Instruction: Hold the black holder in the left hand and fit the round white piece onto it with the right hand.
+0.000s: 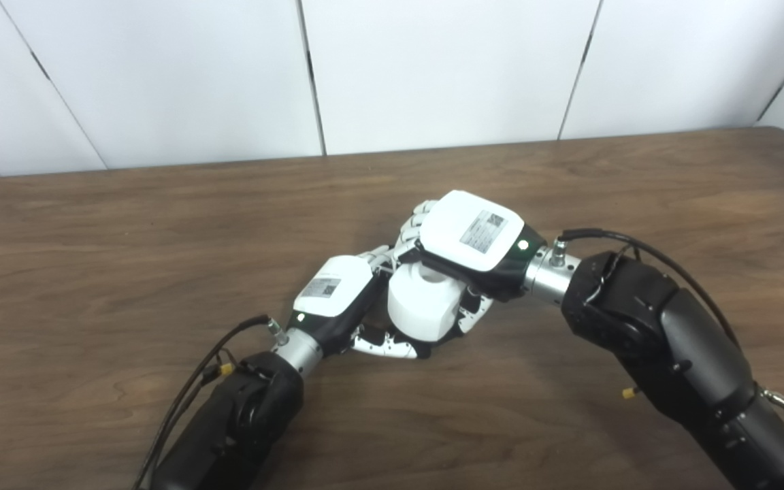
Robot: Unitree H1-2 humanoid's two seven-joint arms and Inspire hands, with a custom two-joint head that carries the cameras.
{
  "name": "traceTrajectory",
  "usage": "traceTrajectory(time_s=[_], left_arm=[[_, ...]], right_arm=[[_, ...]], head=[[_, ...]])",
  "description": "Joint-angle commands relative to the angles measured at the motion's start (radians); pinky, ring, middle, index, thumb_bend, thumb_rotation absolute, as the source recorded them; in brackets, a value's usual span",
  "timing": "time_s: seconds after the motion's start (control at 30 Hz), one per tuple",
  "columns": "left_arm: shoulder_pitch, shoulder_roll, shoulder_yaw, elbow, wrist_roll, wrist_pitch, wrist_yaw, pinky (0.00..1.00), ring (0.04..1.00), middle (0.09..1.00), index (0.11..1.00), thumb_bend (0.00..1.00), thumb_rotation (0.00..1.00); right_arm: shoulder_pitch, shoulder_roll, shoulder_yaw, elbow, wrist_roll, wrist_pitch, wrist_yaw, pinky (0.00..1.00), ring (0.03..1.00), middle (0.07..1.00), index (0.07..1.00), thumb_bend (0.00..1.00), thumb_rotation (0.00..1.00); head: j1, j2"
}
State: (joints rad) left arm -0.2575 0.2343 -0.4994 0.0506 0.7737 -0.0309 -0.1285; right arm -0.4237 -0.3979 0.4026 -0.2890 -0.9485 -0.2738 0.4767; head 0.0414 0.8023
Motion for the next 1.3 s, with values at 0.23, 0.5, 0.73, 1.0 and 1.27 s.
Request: traceTrajectory(time_s=[0.23, 0.5, 0.73, 1.0, 1.27], left_arm=[[0.042, 0.025, -0.036, 0.031, 0.021, 0.063, -0.097, 0.88, 0.945, 0.935, 0.485, 0.52, 0.07], [0.044, 0.03, -0.036, 0.021, 0.02, 0.079, -0.116, 0.9, 0.945, 0.941, 0.486, 0.52, 0.07], [0.054, 0.035, -0.032, 0.013, 0.012, 0.073, -0.112, 0.89, 0.94, 0.936, 0.485, 0.52, 0.07], [0.061, 0.047, -0.032, -0.006, 0.007, 0.078, -0.126, 0.89, 0.942, 0.937, 0.486, 0.52, 0.07], [0.066, 0.047, -0.033, -0.019, 0.005, 0.091, -0.136, 0.89, 0.948, 0.938, 0.485, 0.52, 0.07]], right_arm=[[-0.046, -0.025, -0.003, 0.02, 0.006, -0.062, -0.023, 0.81, 0.747, 0.675, 0.481, 0.52, 0.14], [-0.051, -0.05, -0.01, 0.025, 0.01, -0.085, -0.026, 0.8, 0.735, 0.667, 0.481, 0.53, 0.14], [-0.054, -0.054, -0.024, 0.017, 0.001, -0.082, -0.034, 0.8, 0.731, 0.661, 0.481, 0.53, 0.14], [-0.055, -0.061, -0.037, 0.012, -0.014, -0.081, -0.034, 0.77, 0.729, 0.668, 0.481, 0.53, 0.14], [-0.031, -0.051, -0.035, 0.024, -0.03, -0.076, -0.042, 0.76, 0.73, 0.665, 0.481, 0.53, 0.14]], head=[[-0.009, 0.008], [-0.01, 0.01], [-0.011, 0.015], [-0.012, 0.025], [-0.008, 0.031]])
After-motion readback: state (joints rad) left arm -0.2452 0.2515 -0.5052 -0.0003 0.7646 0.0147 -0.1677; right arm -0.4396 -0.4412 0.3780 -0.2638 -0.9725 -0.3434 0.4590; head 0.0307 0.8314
